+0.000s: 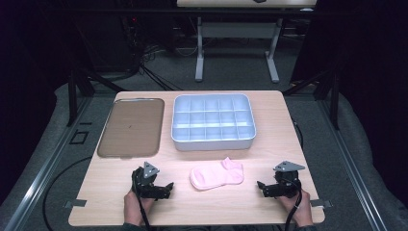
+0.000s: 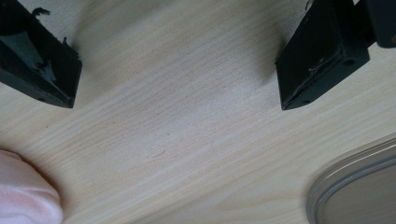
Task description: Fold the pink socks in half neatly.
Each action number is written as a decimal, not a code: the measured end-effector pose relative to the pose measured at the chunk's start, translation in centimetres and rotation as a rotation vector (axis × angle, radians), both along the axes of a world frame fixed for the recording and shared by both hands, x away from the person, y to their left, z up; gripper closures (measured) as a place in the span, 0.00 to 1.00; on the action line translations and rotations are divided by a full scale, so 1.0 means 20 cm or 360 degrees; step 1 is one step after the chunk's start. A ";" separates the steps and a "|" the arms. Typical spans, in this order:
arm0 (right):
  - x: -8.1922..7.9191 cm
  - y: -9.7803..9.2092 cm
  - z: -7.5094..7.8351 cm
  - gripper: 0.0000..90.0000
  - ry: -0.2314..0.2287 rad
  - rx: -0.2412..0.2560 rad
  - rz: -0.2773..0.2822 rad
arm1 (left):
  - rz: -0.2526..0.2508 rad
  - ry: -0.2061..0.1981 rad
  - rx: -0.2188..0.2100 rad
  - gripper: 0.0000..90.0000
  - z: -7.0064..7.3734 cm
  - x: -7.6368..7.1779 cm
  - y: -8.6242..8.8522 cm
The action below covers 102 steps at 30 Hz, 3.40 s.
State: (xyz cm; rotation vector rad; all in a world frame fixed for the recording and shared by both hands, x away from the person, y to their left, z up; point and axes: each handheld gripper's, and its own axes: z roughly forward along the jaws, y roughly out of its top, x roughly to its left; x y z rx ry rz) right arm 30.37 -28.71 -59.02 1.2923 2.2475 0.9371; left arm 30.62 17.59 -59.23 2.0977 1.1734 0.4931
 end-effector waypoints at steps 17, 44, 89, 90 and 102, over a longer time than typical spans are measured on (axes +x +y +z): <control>0.01 0.00 0.00 0.00 0.0019 -0.0001 -0.0031 | 0.0012 -0.0002 0.0005 0.00 0.00 0.00 0.00; 0.20 0.18 0.20 0.27 0.0032 0.0169 0.0245 | -0.0176 0.0003 -0.0167 0.15 0.18 0.08 -0.35; 0.24 0.40 0.07 0.89 0.0165 0.0130 0.0327 | -0.0227 0.0102 -0.0072 0.96 0.08 0.08 -0.46; 0.24 0.40 0.07 0.89 0.0165 0.0134 0.0325 | -0.0224 0.0096 -0.0082 0.97 0.08 0.08 -0.46; 0.17 0.38 0.17 0.89 0.0133 0.0190 0.0345 | -0.0235 0.0061 -0.0164 0.97 0.12 0.04 -0.40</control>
